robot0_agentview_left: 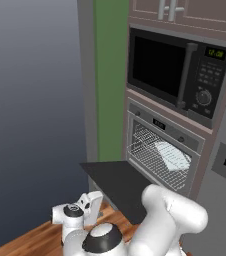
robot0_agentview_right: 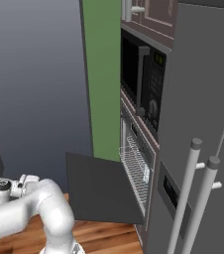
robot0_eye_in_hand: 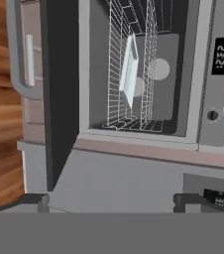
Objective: Take the baked cake out of the oven and place it on the plate for cooling. Then close the oven door.
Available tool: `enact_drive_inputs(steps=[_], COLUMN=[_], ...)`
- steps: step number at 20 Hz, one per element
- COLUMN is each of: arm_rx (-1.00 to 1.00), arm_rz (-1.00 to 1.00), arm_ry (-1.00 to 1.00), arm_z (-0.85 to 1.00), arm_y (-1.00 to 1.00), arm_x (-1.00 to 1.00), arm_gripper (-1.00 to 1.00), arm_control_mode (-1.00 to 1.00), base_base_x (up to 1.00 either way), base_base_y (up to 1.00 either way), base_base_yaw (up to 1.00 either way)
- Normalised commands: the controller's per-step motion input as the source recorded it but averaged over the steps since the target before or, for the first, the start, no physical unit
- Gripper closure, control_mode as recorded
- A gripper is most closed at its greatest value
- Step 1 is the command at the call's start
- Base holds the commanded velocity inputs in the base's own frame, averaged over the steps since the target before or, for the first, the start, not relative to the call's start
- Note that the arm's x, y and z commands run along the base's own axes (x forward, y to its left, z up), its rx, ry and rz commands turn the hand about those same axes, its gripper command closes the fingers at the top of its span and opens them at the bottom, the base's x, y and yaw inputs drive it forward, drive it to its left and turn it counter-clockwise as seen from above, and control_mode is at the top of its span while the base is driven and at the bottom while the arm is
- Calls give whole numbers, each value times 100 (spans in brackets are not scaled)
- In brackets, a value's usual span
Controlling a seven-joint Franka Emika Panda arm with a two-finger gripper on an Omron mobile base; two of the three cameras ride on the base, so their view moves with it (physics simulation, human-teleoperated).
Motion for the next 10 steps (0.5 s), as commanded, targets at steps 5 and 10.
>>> enact_drive_inputs(steps=[5, 10], arm_rx=[-21, -19], arm_rz=[-6, -1], arm_ry=[-1, 0], arm_z=[-47, -48], arm_y=[0, 0], arm_x=[35, 34], arm_gripper=[-100, -100], arm_control_mode=[-100, -100], base_base_x=[0, 0], base_base_y=[0, 0], base_base_yaw=[0, 0])
